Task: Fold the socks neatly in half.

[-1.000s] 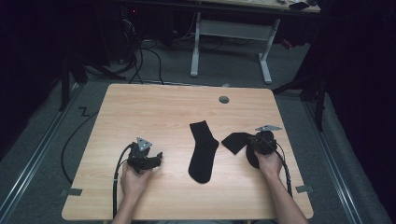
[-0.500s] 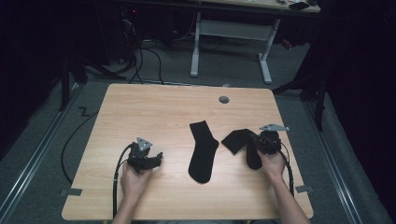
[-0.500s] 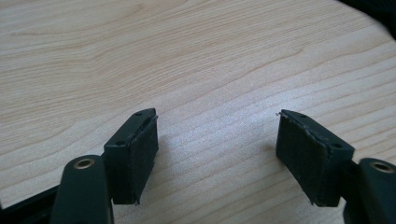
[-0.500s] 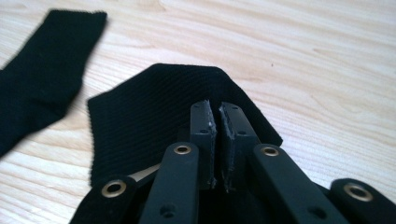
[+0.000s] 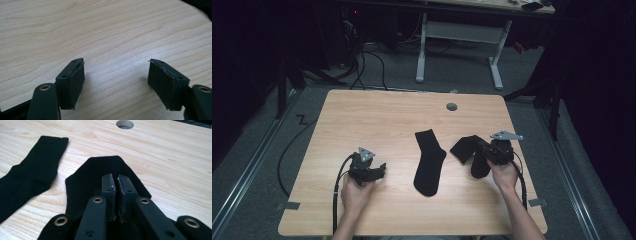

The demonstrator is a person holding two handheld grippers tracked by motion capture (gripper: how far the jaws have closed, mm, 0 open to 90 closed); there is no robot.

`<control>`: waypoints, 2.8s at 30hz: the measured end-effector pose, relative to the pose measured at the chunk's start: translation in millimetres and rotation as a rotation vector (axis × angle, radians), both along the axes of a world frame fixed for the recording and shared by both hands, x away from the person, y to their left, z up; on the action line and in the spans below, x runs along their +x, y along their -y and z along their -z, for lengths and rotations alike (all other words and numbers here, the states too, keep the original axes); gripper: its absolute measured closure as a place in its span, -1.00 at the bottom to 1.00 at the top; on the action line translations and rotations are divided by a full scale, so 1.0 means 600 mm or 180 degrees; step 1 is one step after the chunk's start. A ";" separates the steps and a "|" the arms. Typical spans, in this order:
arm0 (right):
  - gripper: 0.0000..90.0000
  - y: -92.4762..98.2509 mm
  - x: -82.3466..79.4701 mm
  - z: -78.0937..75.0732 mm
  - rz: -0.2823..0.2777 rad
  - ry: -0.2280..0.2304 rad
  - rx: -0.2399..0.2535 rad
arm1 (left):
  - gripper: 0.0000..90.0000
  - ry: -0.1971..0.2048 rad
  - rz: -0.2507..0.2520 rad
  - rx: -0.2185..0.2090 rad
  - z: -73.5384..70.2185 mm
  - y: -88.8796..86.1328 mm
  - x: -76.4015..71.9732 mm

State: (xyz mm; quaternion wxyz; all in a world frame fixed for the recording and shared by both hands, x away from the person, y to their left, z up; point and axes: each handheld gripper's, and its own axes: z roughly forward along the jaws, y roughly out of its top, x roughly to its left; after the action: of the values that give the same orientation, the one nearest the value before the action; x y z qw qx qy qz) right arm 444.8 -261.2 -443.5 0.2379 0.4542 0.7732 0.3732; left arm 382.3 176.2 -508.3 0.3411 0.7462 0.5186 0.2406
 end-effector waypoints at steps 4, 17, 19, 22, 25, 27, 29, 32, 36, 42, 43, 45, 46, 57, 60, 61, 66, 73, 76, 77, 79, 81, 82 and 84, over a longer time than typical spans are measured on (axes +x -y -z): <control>0.88 0.002 -0.005 -0.006 -0.0001 0.0013 0.0038 | -0.33 0.0000 -0.0001 0.0000 0.000 0.000 0.000; 0.88 -0.013 -0.023 -0.034 -0.0113 0.0154 0.0068 | -0.33 -0.0001 -0.0006 0.0001 0.000 0.000 0.000; 0.88 -0.019 -0.026 -0.039 -0.0141 0.0171 0.0064 | -0.33 -0.0001 -0.0009 0.0002 0.000 0.001 0.000; 0.88 -0.023 -0.031 -0.047 -0.0166 0.0188 0.0094 | -0.33 0.0001 -0.0009 0.0002 0.000 0.001 0.000; 0.88 -0.029 -0.037 -0.053 -0.0197 0.0221 0.0098 | -0.33 0.0000 -0.0008 0.0003 0.000 0.001 0.000; 0.88 -0.033 -0.040 -0.057 -0.0223 0.0233 0.0125 | -0.33 0.0000 -0.0008 0.0003 0.000 0.001 0.000; 0.88 -0.038 -0.043 -0.059 -0.0246 0.0239 0.0141 | -0.33 0.0000 -0.0010 0.0003 0.000 0.001 0.000; 0.88 -0.049 -0.045 -0.060 -0.0294 0.0237 0.0160 | -0.33 0.0000 -0.0012 0.0003 0.000 0.001 0.000; 0.88 -0.065 -0.049 -0.061 -0.0353 0.0232 0.0184 | -0.33 0.0001 -0.0011 0.0003 0.000 0.001 0.000; 0.88 -0.104 -0.060 -0.066 -0.0514 0.0240 0.0213 | -0.33 0.0000 -0.0012 0.0003 0.000 0.001 0.000; 0.88 -0.108 -0.062 -0.067 -0.0530 0.0241 0.0211 | -0.34 0.0001 -0.0013 0.0002 0.000 0.001 0.000; 0.88 -0.113 -0.064 -0.068 -0.0552 0.0243 0.0210 | -0.34 0.0001 -0.0013 0.0003 0.000 0.001 0.000; 0.88 -0.120 -0.067 -0.069 -0.0578 0.0243 0.0198 | -0.33 0.0001 -0.0013 0.0003 0.000 0.001 0.000; 0.88 -0.174 -0.076 -0.061 -0.0754 0.0188 0.0260 | -0.33 0.0001 -0.0012 0.0003 0.000 0.001 0.000; 0.88 -0.187 -0.076 -0.058 -0.0786 0.0172 0.0280 | -0.34 0.0000 -0.0011 0.0004 0.000 0.001 0.000; 0.88 -0.187 -0.076 -0.058 -0.0786 0.0172 0.0280 | -0.34 0.0000 -0.0011 0.0004 0.000 0.001 0.000; 0.88 -0.205 -0.081 -0.052 -0.0837 0.0129 0.0293 | -0.33 -0.0001 -0.0012 0.0005 0.000 0.001 0.000; 0.88 -0.220 -0.082 -0.043 -0.0843 0.0086 0.0298 | -0.34 -0.0001 -0.0012 0.0005 0.000 0.001 0.000; 0.88 -0.225 -0.078 -0.036 -0.0835 0.0052 0.0294 | -0.33 -0.0001 -0.0011 0.0005 0.000 0.001 0.000; 0.88 -0.227 -0.074 -0.033 -0.0834 0.0043 0.0284 | -0.33 -0.0001 -0.0011 0.0005 0.000 0.001 0.000; 0.88 -0.233 -0.066 -0.023 -0.0806 -0.0037 0.0296 | -0.33 -0.0001 -0.0011 0.0006 0.000 0.001 0.000; 0.88 -0.238 -0.057 -0.013 -0.0778 -0.0080 0.0267 | -0.33 -0.0001 -0.0012 0.0005 0.000 0.001 0.000; 0.88 -0.240 -0.053 -0.008 -0.0768 -0.0098 0.0255 | -0.34 -0.0001 -0.0012 0.0005 0.000 0.001 0.000; 0.87 -0.245 -0.039 0.010 -0.0697 -0.0205 0.0223 | -0.34 -0.0005 -0.0006 0.0003 0.000 0.002 0.000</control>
State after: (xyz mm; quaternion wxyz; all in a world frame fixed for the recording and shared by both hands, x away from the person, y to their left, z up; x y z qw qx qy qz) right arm 421.3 -114.2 -449.2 0.1547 0.3868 0.8119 0.4090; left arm 382.0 175.2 -508.2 0.3401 0.7461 0.5195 0.2405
